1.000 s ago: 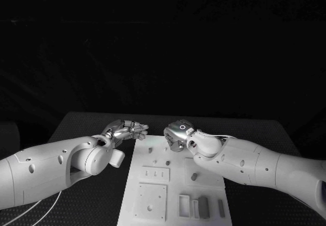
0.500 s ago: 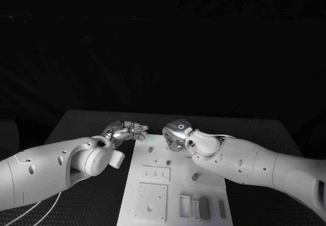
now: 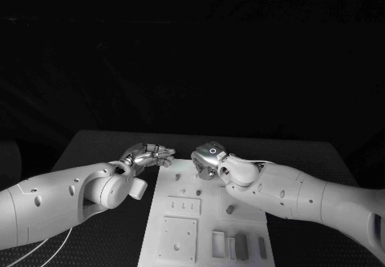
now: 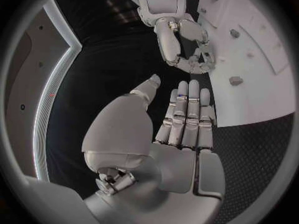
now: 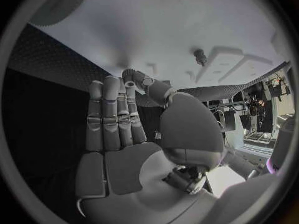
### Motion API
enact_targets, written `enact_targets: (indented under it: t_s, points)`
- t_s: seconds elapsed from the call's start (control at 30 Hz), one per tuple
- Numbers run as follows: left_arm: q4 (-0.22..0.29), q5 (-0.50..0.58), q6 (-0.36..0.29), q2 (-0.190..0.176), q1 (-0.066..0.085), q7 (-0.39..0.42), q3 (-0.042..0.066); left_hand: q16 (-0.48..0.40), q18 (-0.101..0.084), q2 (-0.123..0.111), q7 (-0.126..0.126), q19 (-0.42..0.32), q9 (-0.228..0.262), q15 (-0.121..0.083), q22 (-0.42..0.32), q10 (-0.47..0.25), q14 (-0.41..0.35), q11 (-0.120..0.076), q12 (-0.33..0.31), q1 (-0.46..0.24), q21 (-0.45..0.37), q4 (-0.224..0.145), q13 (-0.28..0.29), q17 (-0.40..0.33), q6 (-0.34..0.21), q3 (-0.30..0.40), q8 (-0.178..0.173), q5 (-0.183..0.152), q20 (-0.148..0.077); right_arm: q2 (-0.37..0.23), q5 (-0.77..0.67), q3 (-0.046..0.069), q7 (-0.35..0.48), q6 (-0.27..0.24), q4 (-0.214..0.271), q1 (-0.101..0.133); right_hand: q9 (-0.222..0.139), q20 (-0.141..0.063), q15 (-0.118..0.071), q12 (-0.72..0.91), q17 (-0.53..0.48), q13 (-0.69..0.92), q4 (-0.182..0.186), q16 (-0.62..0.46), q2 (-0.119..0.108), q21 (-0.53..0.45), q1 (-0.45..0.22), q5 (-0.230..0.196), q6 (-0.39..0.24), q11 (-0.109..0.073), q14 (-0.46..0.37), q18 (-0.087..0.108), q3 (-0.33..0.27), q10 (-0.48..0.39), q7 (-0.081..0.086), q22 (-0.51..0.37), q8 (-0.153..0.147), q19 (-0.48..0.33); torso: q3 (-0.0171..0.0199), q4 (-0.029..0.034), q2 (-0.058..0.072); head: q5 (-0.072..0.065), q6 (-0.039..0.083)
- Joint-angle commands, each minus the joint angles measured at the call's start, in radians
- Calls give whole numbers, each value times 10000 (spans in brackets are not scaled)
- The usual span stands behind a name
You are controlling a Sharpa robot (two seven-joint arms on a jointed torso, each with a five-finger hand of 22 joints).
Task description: Assemble the parts on the task board
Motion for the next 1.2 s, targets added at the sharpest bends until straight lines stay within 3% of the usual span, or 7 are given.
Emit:
enact_targets:
  t_s: [0.03, 0.27, 0.5, 0.7, 1.0, 1.2]
  points:
    - [16, 19, 152, 9, 14, 94, 11, -63, -22, 35, 55, 57, -13, 61, 156, 3, 20, 53, -65, -104, 30, -61, -16, -14, 24, 7, -53, 51, 13, 15, -198, -15, -10, 306, -13, -25, 9, -32, -99, 43, 8, 481, 6, 31, -29, 43, 102, 62, 58, -265, -43, 250, 53, 364, 19, 228, 20, -3, 3, -15, 16, 2, 7]
    - [13, 19, 151, 23, 14, 96, 11, -64, -21, 34, 56, 57, -14, 62, 156, 5, 19, 54, -72, -109, 30, -67, -17, -15, 25, 10, -58, 51, 14, 48, 48, -15, 108, 471, -76, -17, -10, 2, -49, -51, -23, 478, 10, -22, -85, 33, 64, 61, -59, -211, -144, 245, 133, 236, 65, 207, -61, -126, 1, -5, 26, 2, 14]
    - [1, 19, 146, 8, 14, 88, 11, -65, -19, 32, 57, 58, -16, 63, 155, 5, 19, 55, -78, -115, 29, -72, -18, -17, 24, 12, -63, 51, 14, 71, 361, -16, 226, 399, -166, -16, -237, 72, 293, -398, -159, 169, 14, -110, -414, 83, -11, 59, -1053, 200, -156, 250, 146, -1008, 506, 206, -614, -303, 4, -13, 41, 6, 31]
    - [0, 20, 129, 12, 14, 68, 11, -67, -19, 30, 57, 57, -16, 64, 155, 4, 16, 56, -84, -118, 29, -77, -19, -19, 23, 13, -67, 50, 15, 48, 490, -17, 206, 6, -158, -16, -349, 117, 572, -399, -196, -237, 28, -103, -764, 106, 67, 58, -1680, 505, -190, 250, 138, -2119, 733, 190, -897, -416, -1, -12, 43, 1, 29]
    - [-5, 22, 100, -38, 14, 77, 11, -79, -15, 23, 70, 60, -23, 70, 155, -8, 0, 70, -110, -140, 28, -90, -26, -27, 9, 21, -90, 48, 19, -168, 624, -7, 176, -481, 41, 7, -372, 198, 698, -370, -245, -489, 61, -108, -1000, 108, 138, 70, -1865, 631, -268, 250, 225, -2540, 744, 189, -940, -551, 4, -27, 51, -3, 59]
    - [61, 98, 213, -182, 23, 179, 12, -80, -14, 24, 68, 60, -23, 71, 154, -7, -3, 70, -115, -142, 27, -94, -27, -29, 13, 25, -92, 48, 20, -556, 1284, 193, 458, -777, 503, 194, -340, 187, 680, -318, -237, -557, 120, -1, -1043, 211, 53, 72, -1754, 611, -142, 250, 195, -2447, 680, 205, -845, -471, 22, -71, 57, -20, 167]
